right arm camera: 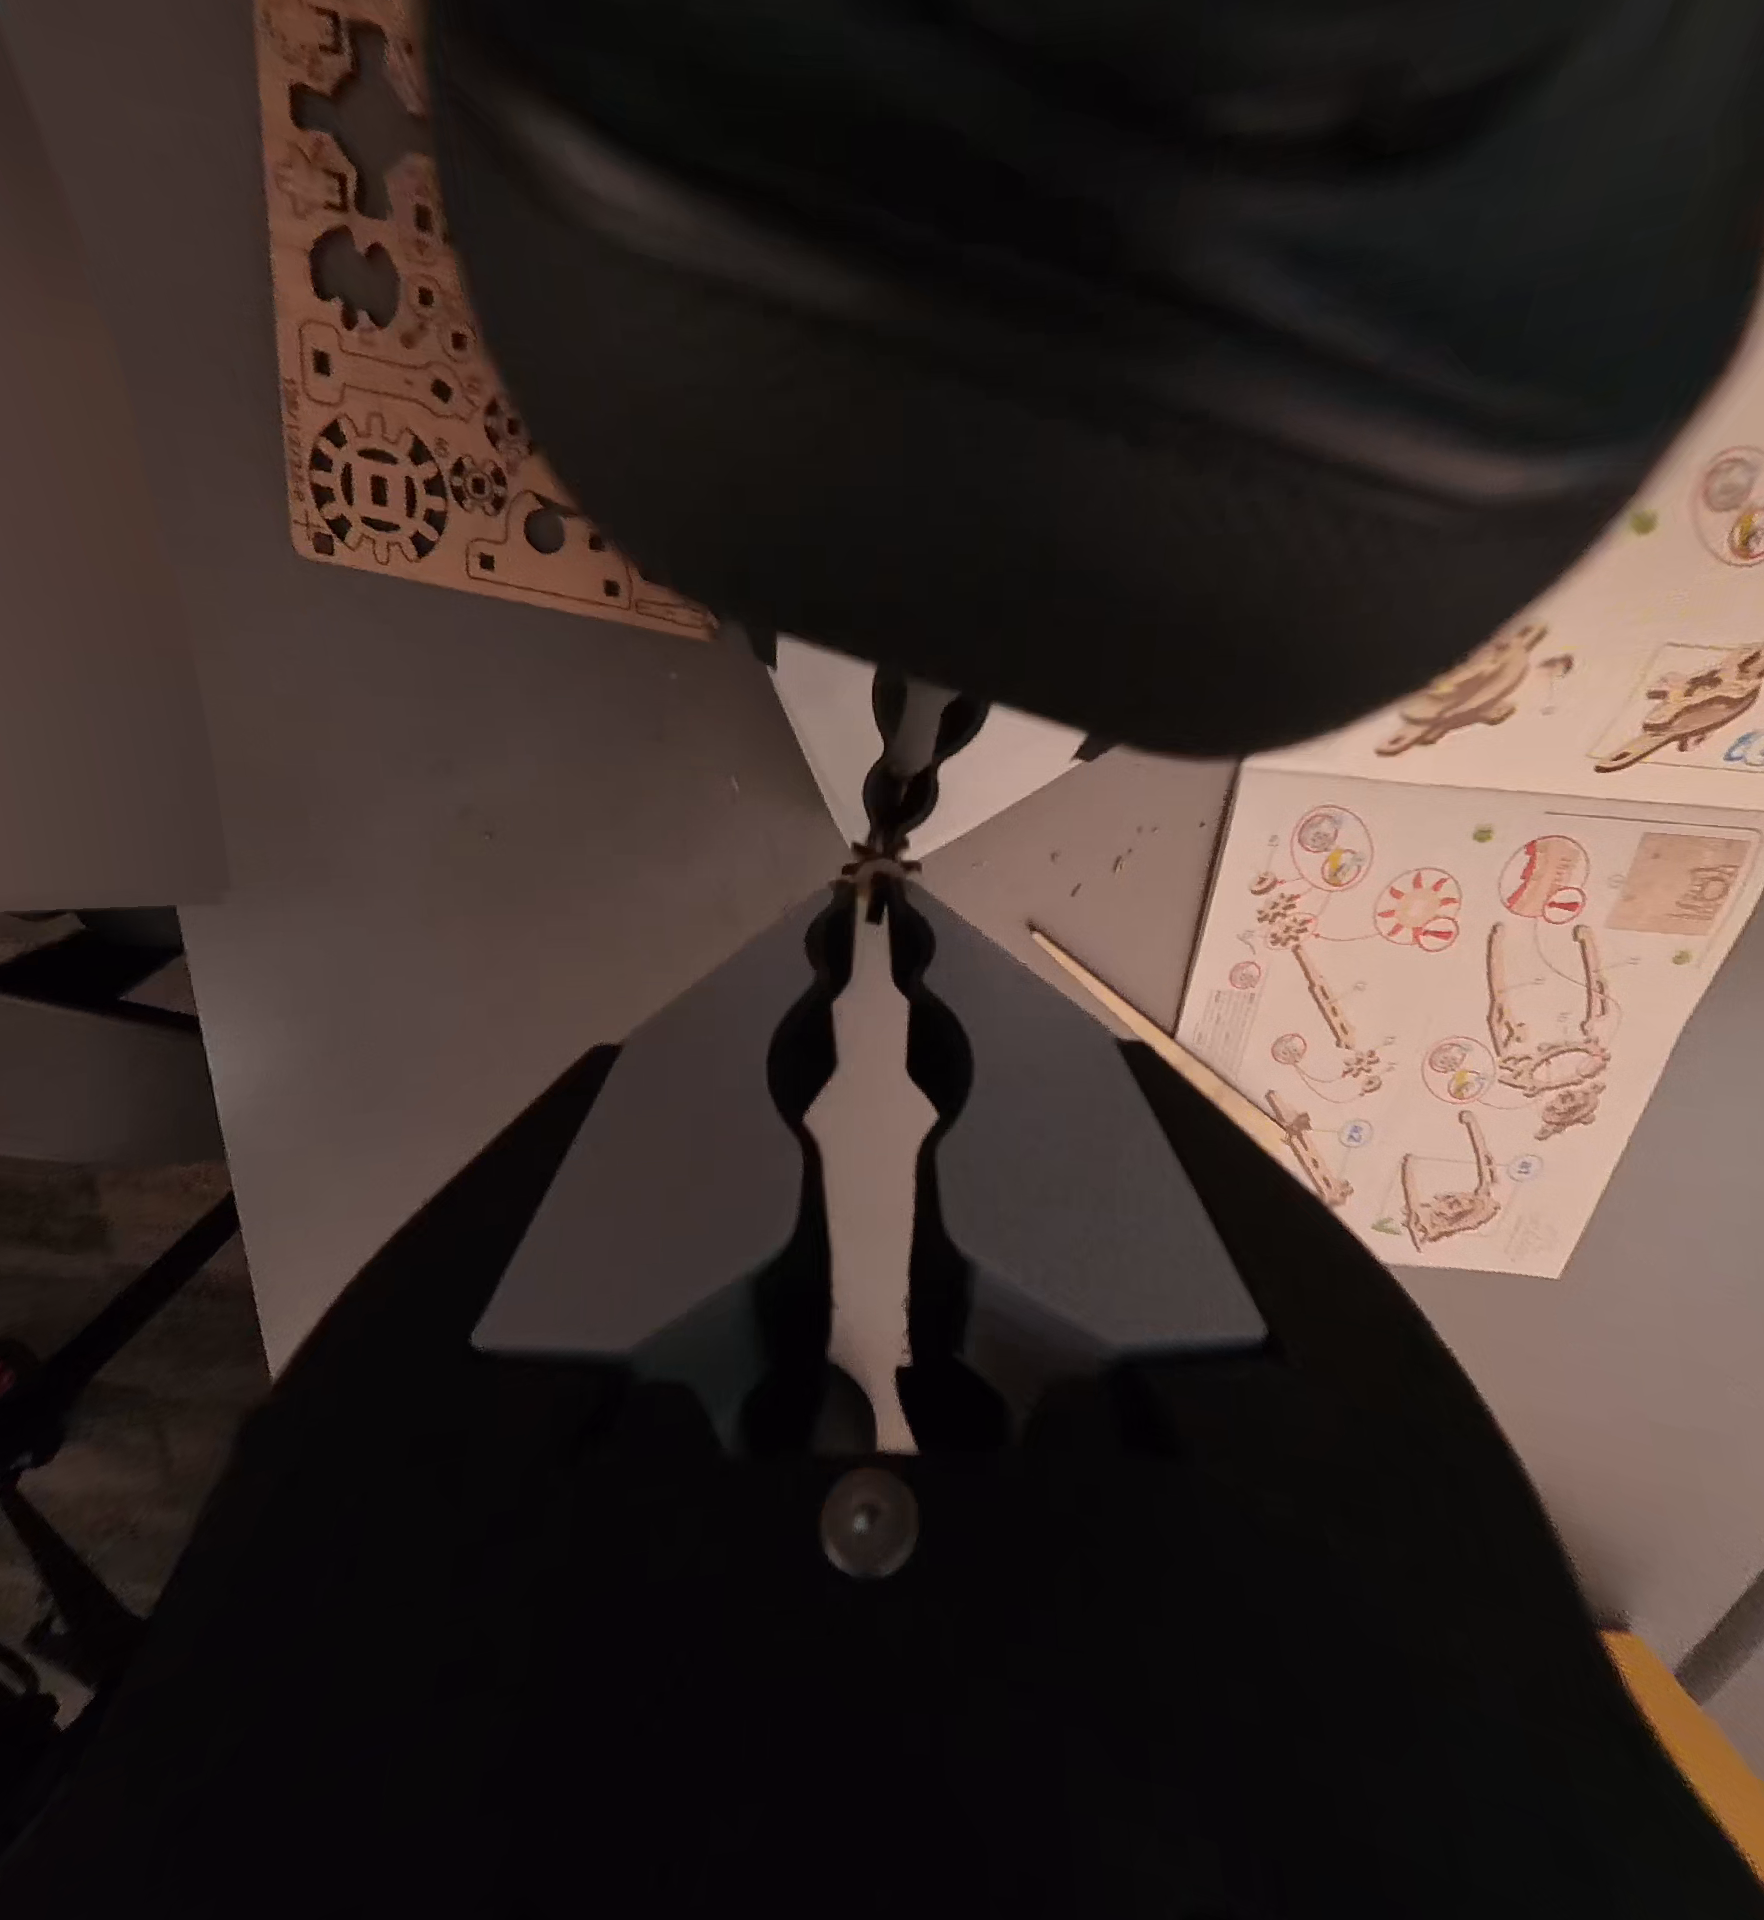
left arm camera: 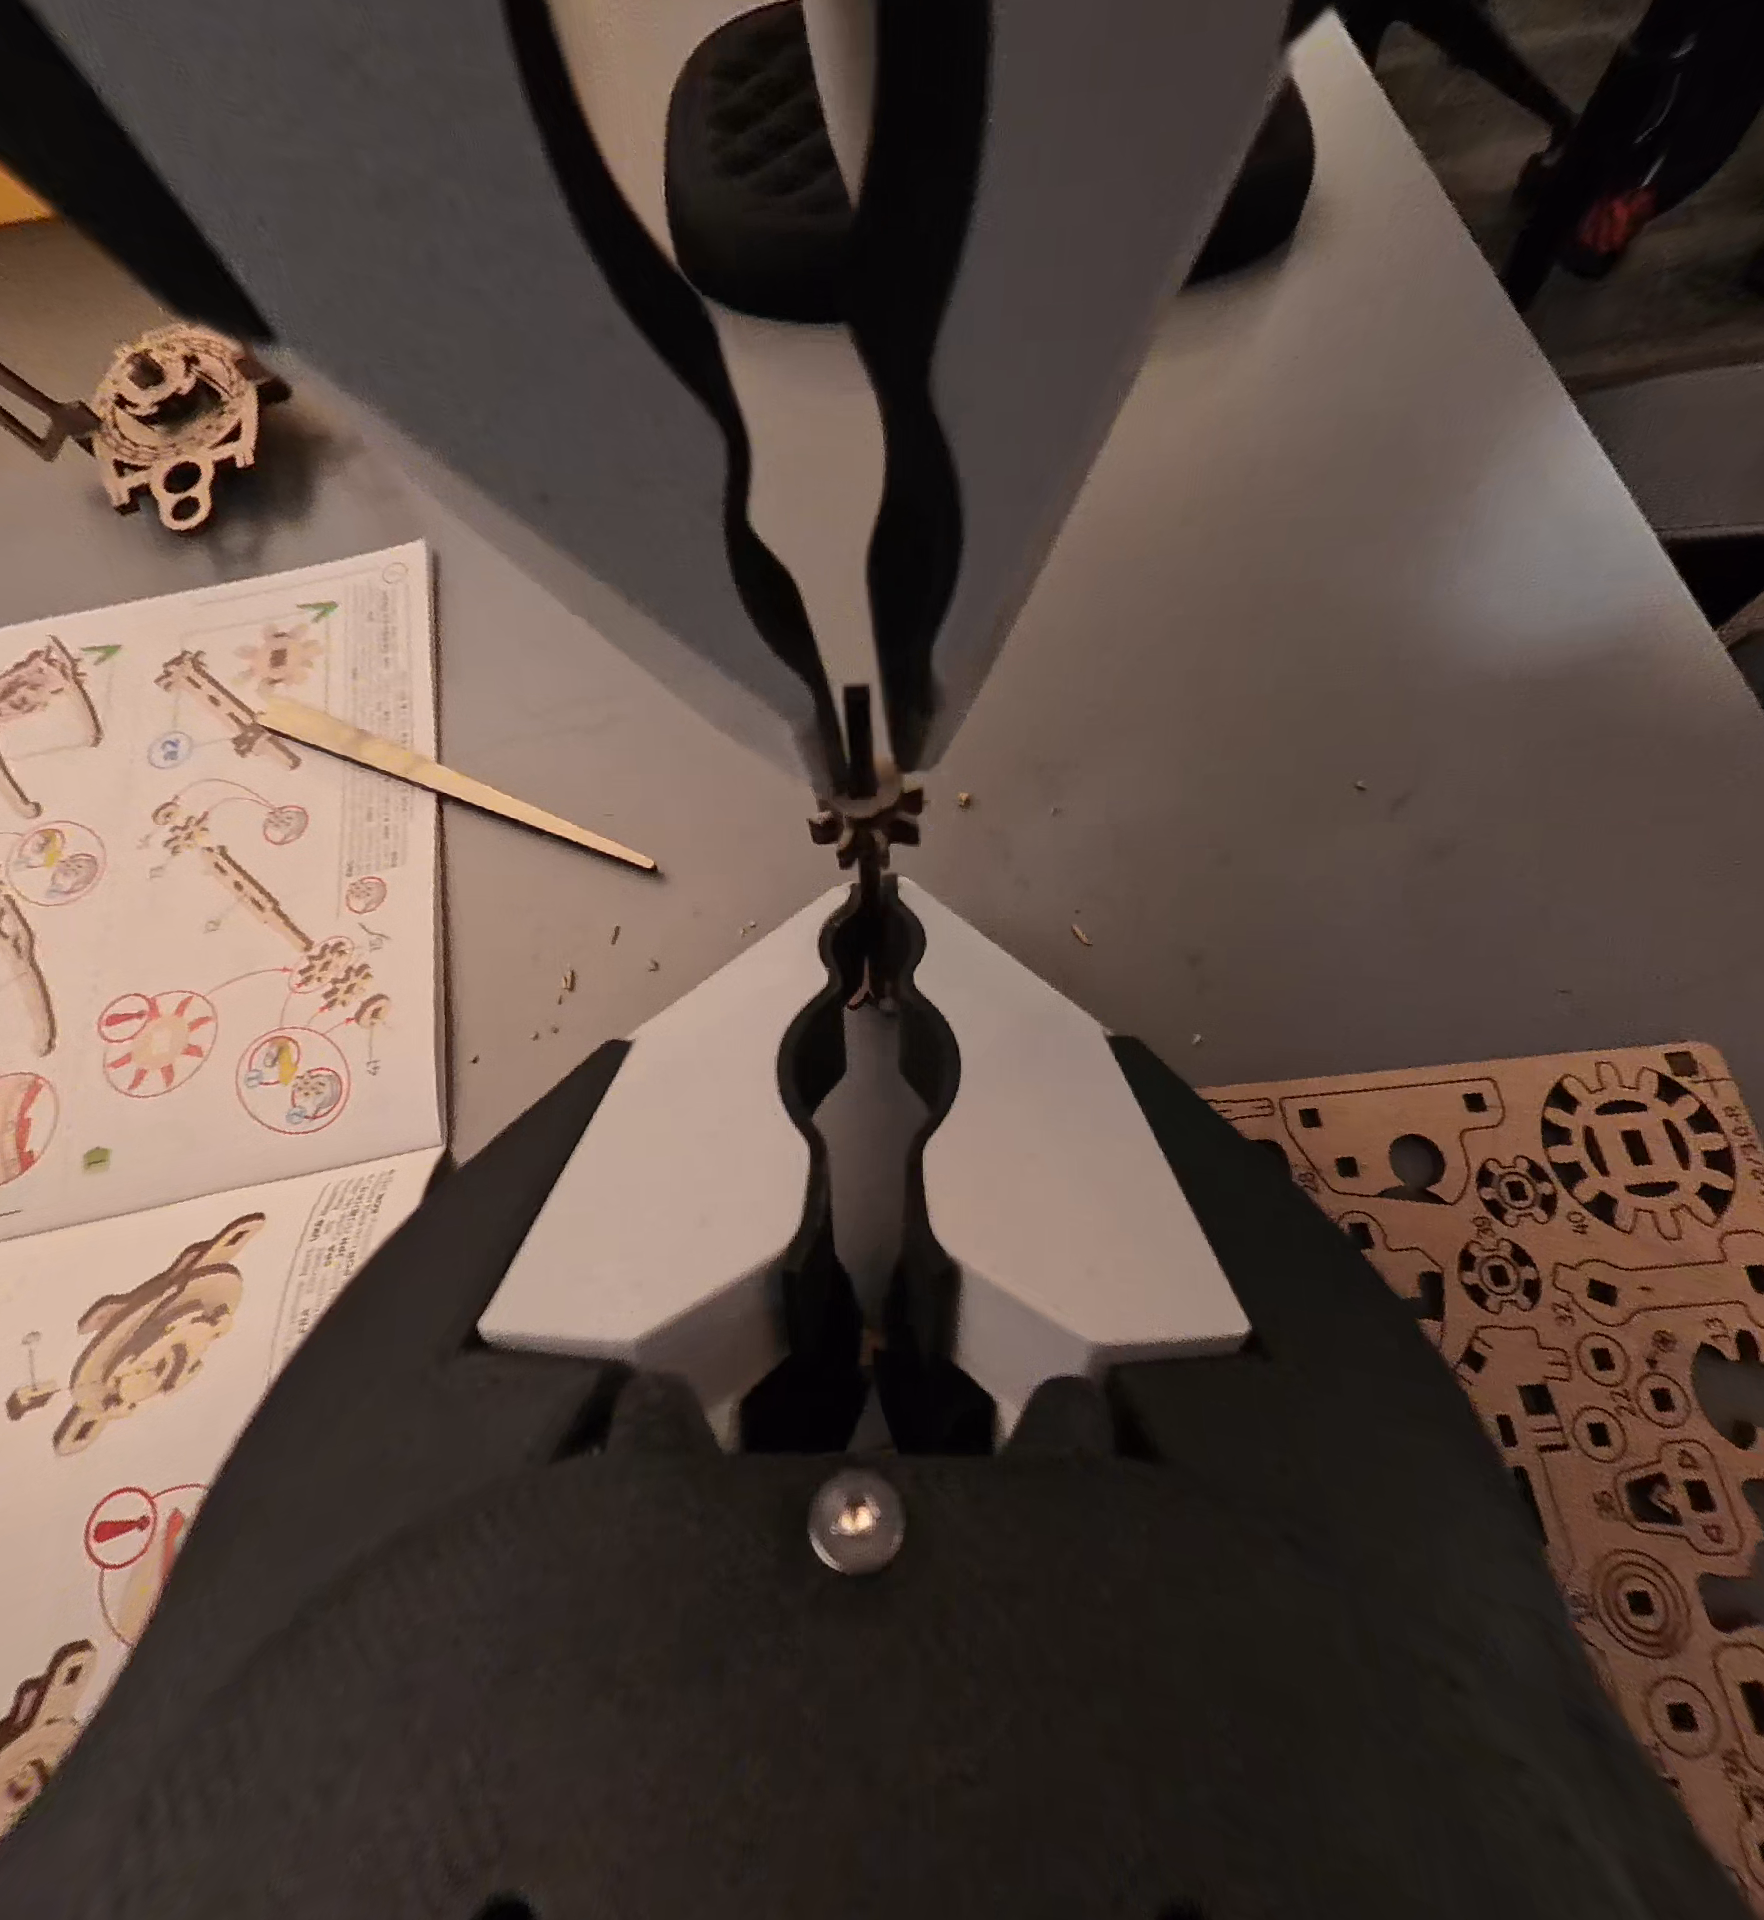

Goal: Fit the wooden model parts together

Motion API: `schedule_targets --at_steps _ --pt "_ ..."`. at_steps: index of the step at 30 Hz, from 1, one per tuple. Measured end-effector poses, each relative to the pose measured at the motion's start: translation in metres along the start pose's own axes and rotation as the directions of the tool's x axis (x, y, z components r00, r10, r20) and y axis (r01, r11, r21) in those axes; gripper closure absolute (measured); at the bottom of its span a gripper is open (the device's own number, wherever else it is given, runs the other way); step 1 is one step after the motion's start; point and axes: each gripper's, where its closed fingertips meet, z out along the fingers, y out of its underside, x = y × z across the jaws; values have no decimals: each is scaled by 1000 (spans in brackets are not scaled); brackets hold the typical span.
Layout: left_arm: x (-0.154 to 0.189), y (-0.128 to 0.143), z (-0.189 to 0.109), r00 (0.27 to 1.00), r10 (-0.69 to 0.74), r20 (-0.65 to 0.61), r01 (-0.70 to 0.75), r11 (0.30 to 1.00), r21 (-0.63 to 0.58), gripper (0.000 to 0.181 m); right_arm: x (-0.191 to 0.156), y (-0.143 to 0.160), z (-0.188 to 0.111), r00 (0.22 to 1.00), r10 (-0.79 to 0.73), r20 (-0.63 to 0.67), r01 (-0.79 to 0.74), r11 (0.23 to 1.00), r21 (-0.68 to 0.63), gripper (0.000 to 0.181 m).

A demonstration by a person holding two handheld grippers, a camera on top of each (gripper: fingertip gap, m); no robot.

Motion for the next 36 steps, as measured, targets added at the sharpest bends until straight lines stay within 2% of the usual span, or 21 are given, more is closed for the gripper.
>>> schedule_targets --at_steps 13,22,36 --pt "-1 0 -1 1000 4 12 -4 1000 1 181 3 -7 1 995 94 19 -95 993 64 178" --pt "-2 0 1 999 -40 -8 40 999 -3 181 2 5 0 997 51 -54 -54 998 -44 179" --pt "-2 0 1 999 -39 -14 39 999 -2 181 1 3 0 995 70 -65 -71 998 -1 180"
